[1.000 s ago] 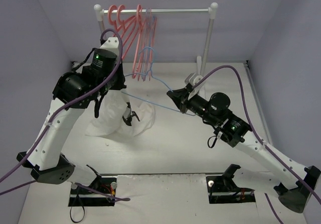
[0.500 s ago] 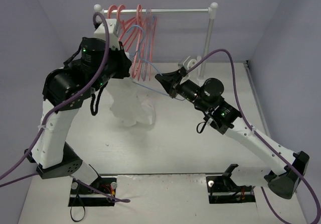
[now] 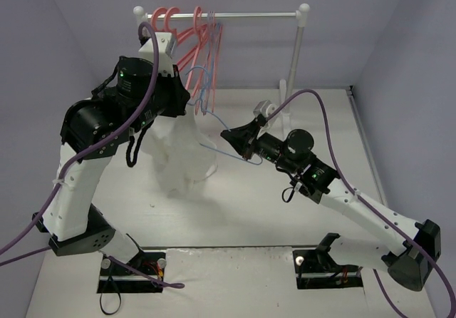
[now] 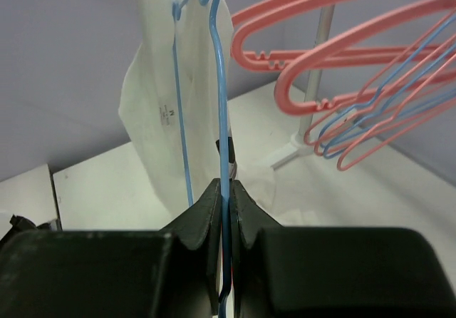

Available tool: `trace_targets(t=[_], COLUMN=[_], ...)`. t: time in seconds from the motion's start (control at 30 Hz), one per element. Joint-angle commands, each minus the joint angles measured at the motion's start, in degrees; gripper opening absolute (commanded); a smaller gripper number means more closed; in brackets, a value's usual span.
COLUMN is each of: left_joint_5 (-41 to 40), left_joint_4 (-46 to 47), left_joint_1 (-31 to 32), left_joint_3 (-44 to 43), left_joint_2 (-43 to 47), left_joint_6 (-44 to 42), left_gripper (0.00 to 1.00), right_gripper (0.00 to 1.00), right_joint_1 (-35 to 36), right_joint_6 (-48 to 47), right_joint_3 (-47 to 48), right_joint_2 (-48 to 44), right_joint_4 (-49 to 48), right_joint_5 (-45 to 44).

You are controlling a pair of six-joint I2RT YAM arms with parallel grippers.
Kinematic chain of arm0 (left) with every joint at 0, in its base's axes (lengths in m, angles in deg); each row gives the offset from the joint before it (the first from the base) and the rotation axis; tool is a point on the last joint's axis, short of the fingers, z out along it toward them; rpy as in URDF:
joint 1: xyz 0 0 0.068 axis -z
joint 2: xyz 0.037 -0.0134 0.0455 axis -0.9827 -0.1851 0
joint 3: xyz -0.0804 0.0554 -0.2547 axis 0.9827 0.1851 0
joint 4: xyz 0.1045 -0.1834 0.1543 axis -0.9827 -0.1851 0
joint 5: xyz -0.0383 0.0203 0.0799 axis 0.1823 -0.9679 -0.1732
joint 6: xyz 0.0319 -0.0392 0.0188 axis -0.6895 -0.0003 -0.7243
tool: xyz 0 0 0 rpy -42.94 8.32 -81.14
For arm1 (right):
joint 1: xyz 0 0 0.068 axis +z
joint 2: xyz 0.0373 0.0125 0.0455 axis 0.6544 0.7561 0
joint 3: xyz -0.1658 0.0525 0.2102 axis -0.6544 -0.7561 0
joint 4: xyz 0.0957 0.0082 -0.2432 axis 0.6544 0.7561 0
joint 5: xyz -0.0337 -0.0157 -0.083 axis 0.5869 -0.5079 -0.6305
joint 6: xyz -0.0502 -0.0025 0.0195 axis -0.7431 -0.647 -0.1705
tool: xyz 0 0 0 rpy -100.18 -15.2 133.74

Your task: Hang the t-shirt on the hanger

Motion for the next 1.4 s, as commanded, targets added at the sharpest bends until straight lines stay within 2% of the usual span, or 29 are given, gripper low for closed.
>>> trace_targets(t=[0.0,0.13,0.3,0.47,0.6,0.67,0.73,0.83,0.93,1.07,1.13,1.17,1.37], left_joint_5=[2.5,1.1,-1.3,0.1,0.9,0.8,0.9,1.2,0.2,-5.2,-7.9,-8.4,-7.9], left_joint_4=[3.3,3.2,3.3,3.4,3.4,3.4,3.5,3.7,5.4,9.9,14.0,16.7,18.1], left_joint_1=[0.7,0.7,0.7,1.1,2.1,2.6,2.9,5.1,6.9,8.8,8.8,8.8,8.9], left_joint_3=[-3.9,-3.9,2.1,6.1,1.5,-3.9,-6.4,-15.2,-17.9,-15.0,-11.5,-7.6,-1.6], left_joint_2=[1.3,2.5,5.3,5.2,1.9,-0.2,-1.9,-6.2,-7.6,-5.2,-2.2,-1.1,0.5], left_joint_6=[0.3,0.1,0.6,2.4,2.7,2.5,2.5,2.4,2.2,1.7,1.1,0.9,0.5], left_gripper=[0.00,0.00,0.00,0.00,0.00,0.00,0.00,0.00,0.00,0.00,0.00,0.00,0.00], right_gripper=[0.00,0.00,0.00,0.00,0.00,0.00,0.00,0.00,0.00,0.00,0.00,0.00,0.00], right_joint_1=[0.3,0.2,0.2,0.2,0.4,0.6,0.7,0.8,0.7,0.8,0.8,0.8,0.8], right_joint_6=[-0.1,-4.6,-7.9,-8.5,-9.2,-9.1,-8.8,-9.2,-10.0,-8.9,-7.4,-6.9,-4.1], right_joint_3=[4.5,8.3,7.3,9.5,14.6,15.7,15.8,15.6,16.3,18.3,16.4,15.1,8.9], right_joint_2=[0.7,-1.6,-7.9,-9.9,-6.6,-5.3,-4.8,-4.1,-3.1,-1.3,-1.4,-2.0,-3.0], right_joint_4=[2.2,8.4,10.9,10.6,10.1,9.3,7.7,3.5,0.1,-4.6,-6.8,-7.7,-12.9], right_joint_5=[0.3,-4.0,-12.5,-11.2,-3.7,-0.2,0.5,-0.1,-1.0,1.2,2.4,1.8,1.9])
